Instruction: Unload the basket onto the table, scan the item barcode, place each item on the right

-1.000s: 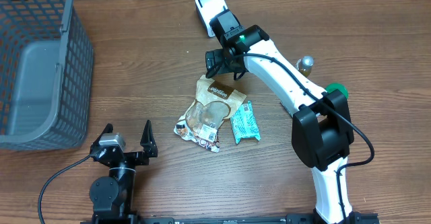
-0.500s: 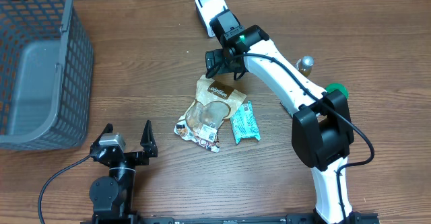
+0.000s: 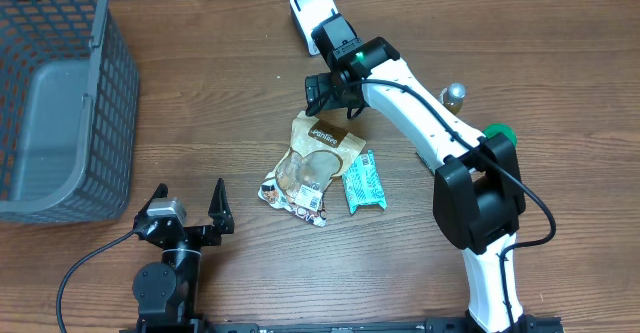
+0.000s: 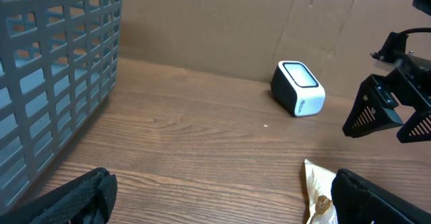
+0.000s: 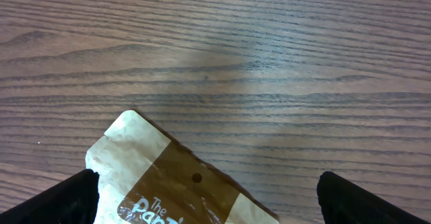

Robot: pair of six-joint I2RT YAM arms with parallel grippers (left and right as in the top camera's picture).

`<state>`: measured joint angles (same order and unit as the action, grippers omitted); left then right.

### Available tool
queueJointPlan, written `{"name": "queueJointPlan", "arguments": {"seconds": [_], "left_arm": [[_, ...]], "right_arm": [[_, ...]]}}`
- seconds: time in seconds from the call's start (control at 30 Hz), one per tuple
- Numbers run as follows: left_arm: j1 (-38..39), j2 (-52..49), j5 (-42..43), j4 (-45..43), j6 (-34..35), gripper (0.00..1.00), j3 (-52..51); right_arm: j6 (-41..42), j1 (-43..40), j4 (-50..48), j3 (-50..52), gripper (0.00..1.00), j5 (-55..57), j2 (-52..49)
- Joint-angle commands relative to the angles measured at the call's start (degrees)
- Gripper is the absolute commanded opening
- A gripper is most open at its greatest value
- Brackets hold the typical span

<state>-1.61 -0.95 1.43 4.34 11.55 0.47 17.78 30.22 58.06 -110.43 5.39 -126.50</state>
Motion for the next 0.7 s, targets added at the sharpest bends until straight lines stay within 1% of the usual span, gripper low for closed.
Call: {"name": "queueJointPlan", "arguments": {"seconds": [0.0,0.17,0.33,0.47,0.67], "left_arm": [[0.17,0.7,-0.37,0.13,-1.27,0.99,-0.2],[0.17,0.7,-0.37,0.13,-1.27,0.99,-0.2],[0.17,0.7,-0.37,0.13,-1.27,0.99,-0.2],[0.17,0.7,-0.37,0.13,-1.27,1.0,-0.2],[0.17,0.7,-0.37,0.13,-1.27,1.0,-0.2]], "right_arm": [[0.24,1.88,-0.15,0.17,1.0,0.55,5.92],[0.17,3.89,-0.13,0.17,1.0,0.63,13.0],[-0.22,3.04,0.28,0.17,1.0,1.05,21.35],[-0.17,0.68,4.31,0.17,1.0,1.68,27.34],[-0.13,-3.48,11.1,0.2,1.0,1.64,32.92]]}}
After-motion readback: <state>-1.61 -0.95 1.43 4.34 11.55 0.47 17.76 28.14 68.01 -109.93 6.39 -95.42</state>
